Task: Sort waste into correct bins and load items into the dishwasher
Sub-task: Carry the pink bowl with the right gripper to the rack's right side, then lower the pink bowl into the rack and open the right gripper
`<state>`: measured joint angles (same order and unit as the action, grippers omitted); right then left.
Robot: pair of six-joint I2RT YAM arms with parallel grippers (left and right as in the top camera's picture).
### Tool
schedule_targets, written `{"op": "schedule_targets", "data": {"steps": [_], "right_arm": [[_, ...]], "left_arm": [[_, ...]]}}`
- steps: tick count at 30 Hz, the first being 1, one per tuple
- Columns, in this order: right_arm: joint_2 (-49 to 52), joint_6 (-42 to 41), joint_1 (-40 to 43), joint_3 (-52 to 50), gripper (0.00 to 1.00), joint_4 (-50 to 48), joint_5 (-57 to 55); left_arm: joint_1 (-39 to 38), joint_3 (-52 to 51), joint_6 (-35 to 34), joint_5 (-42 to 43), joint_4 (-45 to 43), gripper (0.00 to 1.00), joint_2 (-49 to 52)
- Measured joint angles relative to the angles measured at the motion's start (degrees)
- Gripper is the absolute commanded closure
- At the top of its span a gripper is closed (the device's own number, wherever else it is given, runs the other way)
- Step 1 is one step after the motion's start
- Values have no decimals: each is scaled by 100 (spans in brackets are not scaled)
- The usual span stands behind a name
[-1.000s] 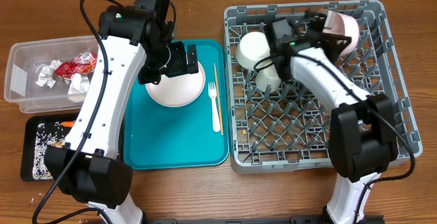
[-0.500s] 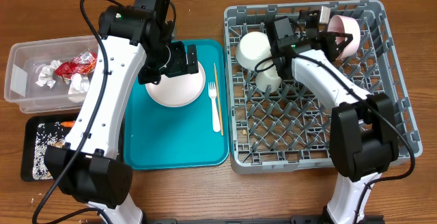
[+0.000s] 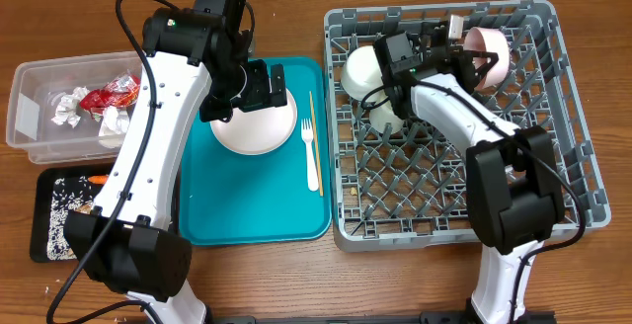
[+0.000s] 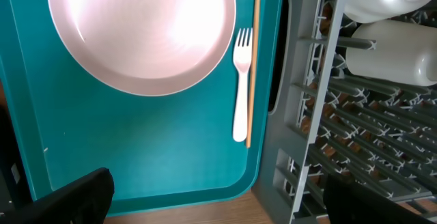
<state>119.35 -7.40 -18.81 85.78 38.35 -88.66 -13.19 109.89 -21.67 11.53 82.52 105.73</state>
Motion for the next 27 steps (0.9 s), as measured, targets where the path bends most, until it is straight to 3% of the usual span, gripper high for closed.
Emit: {"op": "schedule_targets", "data": {"steps": [16,18,21,24,27], "right_arm": [[42,166,-136,-2,87,-13,448],[42,168,-170,-2,75,-15,520],[46,175,-315,-7,38,-31,695],[48,186,-490,-9,18,-26,833],[52,203,-643,-11,5,13,907]], "left_arm": [[0,0,0,0,0,0,2],[0,0,0,0,0,0,0],[0,0,0,0,-2,0,0],[0,0,0,0,0,0,2],[0,0,0,0,0,0,2]]}}
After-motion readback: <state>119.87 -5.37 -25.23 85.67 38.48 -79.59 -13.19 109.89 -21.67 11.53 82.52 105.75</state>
